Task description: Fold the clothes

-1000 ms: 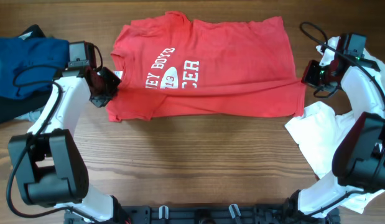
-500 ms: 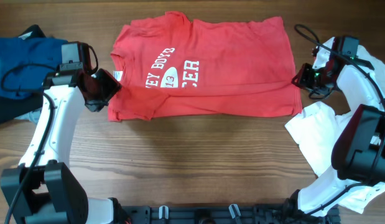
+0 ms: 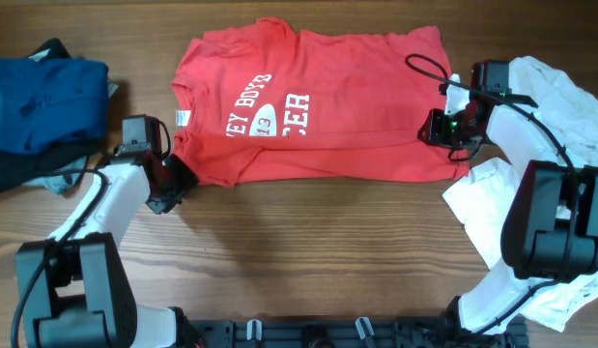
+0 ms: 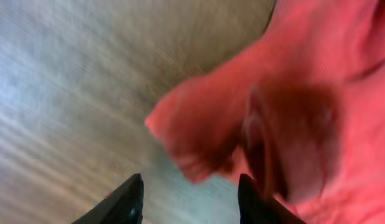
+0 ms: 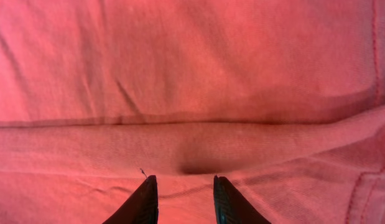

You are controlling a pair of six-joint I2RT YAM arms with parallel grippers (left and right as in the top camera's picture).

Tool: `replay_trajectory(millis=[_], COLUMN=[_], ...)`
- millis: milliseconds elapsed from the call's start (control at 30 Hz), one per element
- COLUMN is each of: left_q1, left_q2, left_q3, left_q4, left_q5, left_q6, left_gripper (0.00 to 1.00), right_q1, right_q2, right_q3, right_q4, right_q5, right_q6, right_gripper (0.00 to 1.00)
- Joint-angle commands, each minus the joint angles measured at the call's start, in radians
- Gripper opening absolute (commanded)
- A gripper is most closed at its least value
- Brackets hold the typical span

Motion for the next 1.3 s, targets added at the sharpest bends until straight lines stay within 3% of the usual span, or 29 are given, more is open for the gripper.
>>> replay_trajectory(millis=[0, 200, 300, 400, 500, 600, 800, 900, 933, 1000, 1100, 1167, 1267], left_q1=[-0.004, -0.004, -0.004, -0.004, -0.004, -0.004, -0.004, -0.004, -0.004, -0.004, -0.004, -0.004, -0.004], left_q2=[0.006, 0.011, 0.028, 0.032, 0.032, 0.02, -0.029, -0.031, -0.031, -0.031, -0.031, -0.038, -0.115], left_q3=[-0.02, -0.02, -0.02, -0.02, -0.02, -0.019, -0.016, -0.016, -0.016, -0.016, -0.016, -0.016, -0.016], left_q4=[0.062, 0.094, 0.093, 0.076, 0.037, 0.027, 0.256, 0.269, 0.265, 0.256, 0.224, 0.224, 0.237], left_q5=[-0.055, -0.099, -0.095, -0.096, -0.2, -0.474, -0.527, -0.678, -0.705, -0.674, -0.431, -0.372, -0.368], left_q6=[0.005, 0.005, 0.005, 0.012, 0.104, 0.18, 0.385, 0.592, 0.612, 0.612, 0.595, 0.576, 0.578], left_gripper=[0.48, 0.32, 0.28, 0.04, 0.04, 0.04, 0.04, 0.04, 0.04, 0.04, 0.12, 0.13, 0.26], right_q1=[-0.001, -0.001, -0.002, -0.002, -0.002, -0.002, -0.002, -0.002, -0.002, -0.002, -0.002, -0.002, -0.002], right_q2=[0.018, 0.025, 0.065, 0.08, 0.08, 0.08, 0.08, 0.08, 0.08, 0.08, 0.08, 0.08, 0.08], right_q3=[-0.01, -0.037, -0.056, -0.056, -0.056, -0.056, -0.056, -0.056, -0.056, -0.056, -0.056, -0.056, -0.056], right_q4=[0.0, 0.002, 0.004, 0.017, 0.018, 0.015, 0.01, 0.007, 0.008, 0.009, 0.008, 0.008, 0.008], right_q5=[0.076, 0.093, 0.093, 0.123, 0.166, 0.194, 0.194, 0.195, 0.195, 0.195, 0.194, 0.195, 0.195], right_q6=[0.04, 0.04, 0.042, 0.084, 0.098, 0.115, 0.117, 0.116, 0.116, 0.117, 0.118, 0.126, 0.135], right_gripper=[0.22, 0.18, 0.17, 0.14, 0.12, 0.11, 0.11, 0.11, 0.11, 0.11, 0.11, 0.11, 0.11])
